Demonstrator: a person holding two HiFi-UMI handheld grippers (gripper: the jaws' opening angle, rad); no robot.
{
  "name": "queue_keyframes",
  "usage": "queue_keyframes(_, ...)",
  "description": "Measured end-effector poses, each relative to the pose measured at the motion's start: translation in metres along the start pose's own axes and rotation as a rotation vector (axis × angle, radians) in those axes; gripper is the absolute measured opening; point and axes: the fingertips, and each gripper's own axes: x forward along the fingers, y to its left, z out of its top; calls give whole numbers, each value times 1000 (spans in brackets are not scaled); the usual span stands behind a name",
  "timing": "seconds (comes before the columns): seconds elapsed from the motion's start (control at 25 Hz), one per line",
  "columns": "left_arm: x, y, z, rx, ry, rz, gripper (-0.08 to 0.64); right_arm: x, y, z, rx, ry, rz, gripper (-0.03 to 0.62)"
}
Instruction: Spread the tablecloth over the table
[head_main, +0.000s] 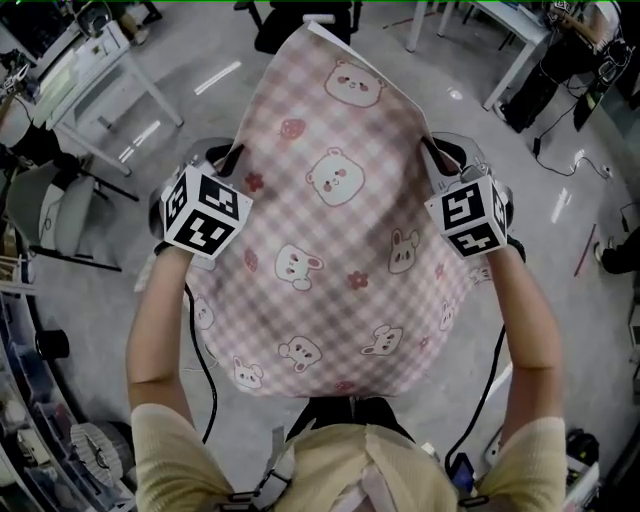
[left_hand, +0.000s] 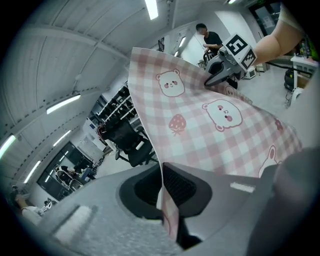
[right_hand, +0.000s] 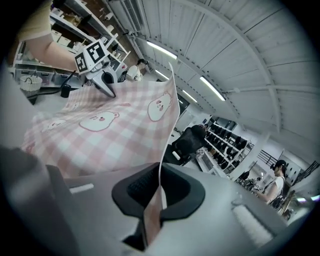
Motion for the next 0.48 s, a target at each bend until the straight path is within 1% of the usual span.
queue_keyframes(0.12,23,-4,-14,6,20,-21,15,25,10,-21,6,46,11,11)
queue_keyframes(0.2,36,-5,-25,10,42,-29,17,41,16,-27,7,72,34,11)
queue_keyframes(0.32,54,-19,-40,35,79,-66,25,51,31,-42,43,139,64,11)
queue_keyframes(0.4,66,-29,-44,41,84,-93,25,54,37,-55,61,177,57,11)
queue_keyframes(0.48,79,-35,-47,40,82,-108,25,61,42,-68,73,194,43,11)
